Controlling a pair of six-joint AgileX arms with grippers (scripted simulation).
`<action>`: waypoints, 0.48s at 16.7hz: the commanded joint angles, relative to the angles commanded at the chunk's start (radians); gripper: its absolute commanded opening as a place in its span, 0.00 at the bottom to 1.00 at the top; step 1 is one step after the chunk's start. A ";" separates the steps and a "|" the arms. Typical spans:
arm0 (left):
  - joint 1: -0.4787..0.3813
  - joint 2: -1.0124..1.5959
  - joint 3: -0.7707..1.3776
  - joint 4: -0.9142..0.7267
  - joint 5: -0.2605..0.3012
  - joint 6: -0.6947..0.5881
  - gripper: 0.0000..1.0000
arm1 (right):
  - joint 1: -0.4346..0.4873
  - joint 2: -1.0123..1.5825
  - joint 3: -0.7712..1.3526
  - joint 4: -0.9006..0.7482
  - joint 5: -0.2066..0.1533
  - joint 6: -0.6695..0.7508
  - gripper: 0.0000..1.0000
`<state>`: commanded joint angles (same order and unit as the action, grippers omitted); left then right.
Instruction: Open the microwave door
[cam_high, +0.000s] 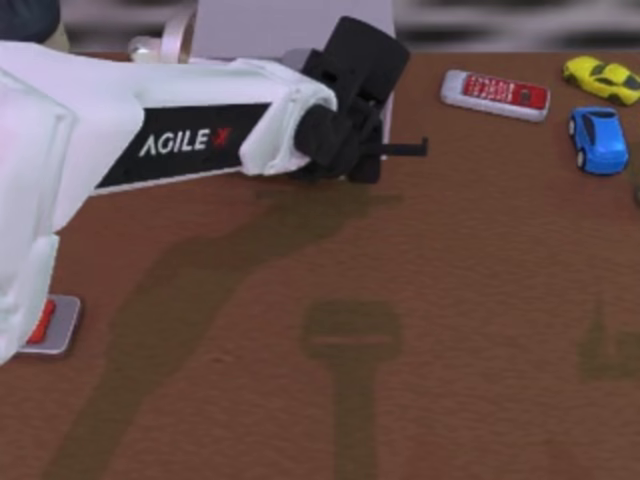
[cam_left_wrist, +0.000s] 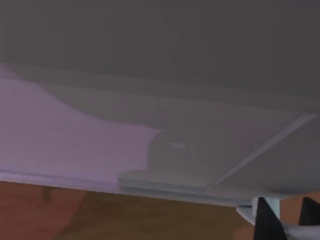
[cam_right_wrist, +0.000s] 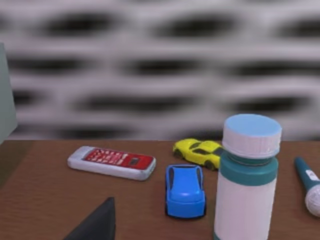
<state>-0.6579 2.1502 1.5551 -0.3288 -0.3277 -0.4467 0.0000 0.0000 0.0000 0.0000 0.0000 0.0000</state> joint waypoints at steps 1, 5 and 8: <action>0.000 0.000 0.000 0.000 0.000 0.000 0.00 | 0.000 0.000 0.000 0.000 0.000 0.000 1.00; 0.000 0.000 0.000 0.000 0.000 0.000 0.00 | 0.000 0.000 0.000 0.000 0.000 0.000 1.00; -0.005 -0.003 -0.015 0.007 0.007 0.009 0.00 | 0.000 0.000 0.000 0.000 0.000 0.000 1.00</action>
<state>-0.6626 2.1476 1.5400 -0.3218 -0.3204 -0.4377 0.0000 0.0000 0.0000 0.0000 0.0000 0.0000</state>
